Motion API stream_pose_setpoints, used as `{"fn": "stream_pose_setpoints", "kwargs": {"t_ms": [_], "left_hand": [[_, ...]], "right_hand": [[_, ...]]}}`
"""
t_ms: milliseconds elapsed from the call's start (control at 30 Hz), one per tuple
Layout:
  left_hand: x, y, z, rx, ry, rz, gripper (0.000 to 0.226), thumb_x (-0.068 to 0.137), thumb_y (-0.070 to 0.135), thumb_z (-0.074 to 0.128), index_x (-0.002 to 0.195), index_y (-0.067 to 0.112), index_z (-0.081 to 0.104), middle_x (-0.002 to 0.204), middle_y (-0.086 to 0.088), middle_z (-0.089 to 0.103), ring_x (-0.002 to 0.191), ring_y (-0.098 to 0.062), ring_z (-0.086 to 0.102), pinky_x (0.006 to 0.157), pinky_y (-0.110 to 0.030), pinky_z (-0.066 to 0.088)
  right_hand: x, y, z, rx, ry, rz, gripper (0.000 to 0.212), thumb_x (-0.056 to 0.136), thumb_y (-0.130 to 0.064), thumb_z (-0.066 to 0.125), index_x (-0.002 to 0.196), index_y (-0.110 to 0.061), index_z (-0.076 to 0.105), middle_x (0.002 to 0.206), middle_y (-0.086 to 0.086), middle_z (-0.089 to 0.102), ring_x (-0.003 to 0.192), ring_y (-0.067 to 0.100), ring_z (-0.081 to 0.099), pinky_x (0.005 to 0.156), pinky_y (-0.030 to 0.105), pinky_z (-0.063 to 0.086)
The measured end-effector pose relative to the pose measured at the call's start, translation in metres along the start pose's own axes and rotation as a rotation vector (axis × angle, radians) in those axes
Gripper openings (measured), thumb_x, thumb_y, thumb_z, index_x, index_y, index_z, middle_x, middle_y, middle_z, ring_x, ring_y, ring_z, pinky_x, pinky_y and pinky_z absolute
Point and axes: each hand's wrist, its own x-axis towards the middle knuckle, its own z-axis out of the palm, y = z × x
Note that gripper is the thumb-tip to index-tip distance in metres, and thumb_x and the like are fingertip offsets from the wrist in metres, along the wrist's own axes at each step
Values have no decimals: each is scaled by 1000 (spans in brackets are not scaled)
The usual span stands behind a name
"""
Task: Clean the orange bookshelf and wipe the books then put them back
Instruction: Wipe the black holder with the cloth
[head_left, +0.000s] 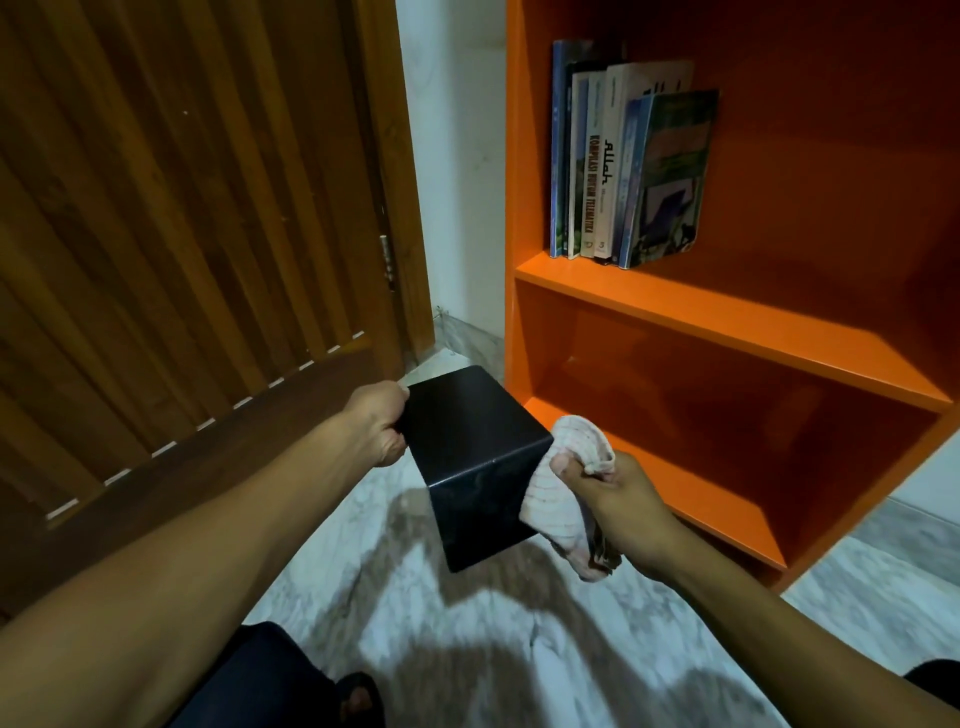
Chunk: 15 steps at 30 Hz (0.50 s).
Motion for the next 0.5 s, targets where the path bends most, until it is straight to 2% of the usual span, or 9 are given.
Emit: {"fn": "stream_pose_setpoints", "kwargs": {"t_ms": [33,67,133,200,233,333,400,500], "left_hand": [[-2,-1,2,-22,-21,21,32,105,2,37,137,1,43,91,-20,58,100,-35,68,98,-48,52],[-8,-2,6,-36,-38,49,34,104,-1,36,137,2,43,90,-18,57,102,-34,66,98,-45,52],[-16,-5,12,3,-86,125,37,103,-5,33,134,9,46,92,-12,56,88,-27,65,80,-38,60],[-24,-9,19,131,-170,213,40,103,-4,32,135,10,51,102,-12,60,85,-23,65,62,-34,63],[-27,-12,22,218,-216,248,38,104,-1,32,131,10,57,105,-12,62,86,-22,65,58,-31,61],[-32,-24,31,451,-327,345,32,106,14,38,116,13,68,100,-7,67,85,-18,63,67,-28,53],[-31,-32,35,521,-378,390,30,105,18,42,113,16,70,101,-4,69,89,-17,63,74,-30,50],[-26,-40,38,560,-426,445,28,102,8,46,115,19,68,101,-3,71,86,-15,65,69,-27,53]], "right_hand": [[1,-3,0,-8,42,8,29,99,-25,58,82,-3,66,71,3,68,66,16,63,64,31,46],[3,-5,0,-8,89,25,30,100,-23,56,75,-8,65,65,-3,68,60,11,64,60,27,46],[6,-10,-1,1,172,58,39,101,-22,54,62,-16,53,47,-7,58,44,4,54,49,23,39],[8,-16,-4,8,230,69,44,102,-22,52,59,-12,45,40,-8,46,37,4,42,45,21,33],[8,-20,-6,6,248,70,44,102,-22,52,60,-12,44,39,-9,43,36,3,39,44,20,32],[12,-24,-12,0,299,125,43,102,-19,50,60,-17,43,33,-12,38,31,1,34,40,15,28],[15,-24,-16,18,326,183,33,102,-21,51,71,-10,54,44,-7,43,42,11,38,48,23,29],[18,-19,-20,75,352,256,29,101,-22,52,101,5,61,70,15,48,65,25,40,58,35,29]]}}
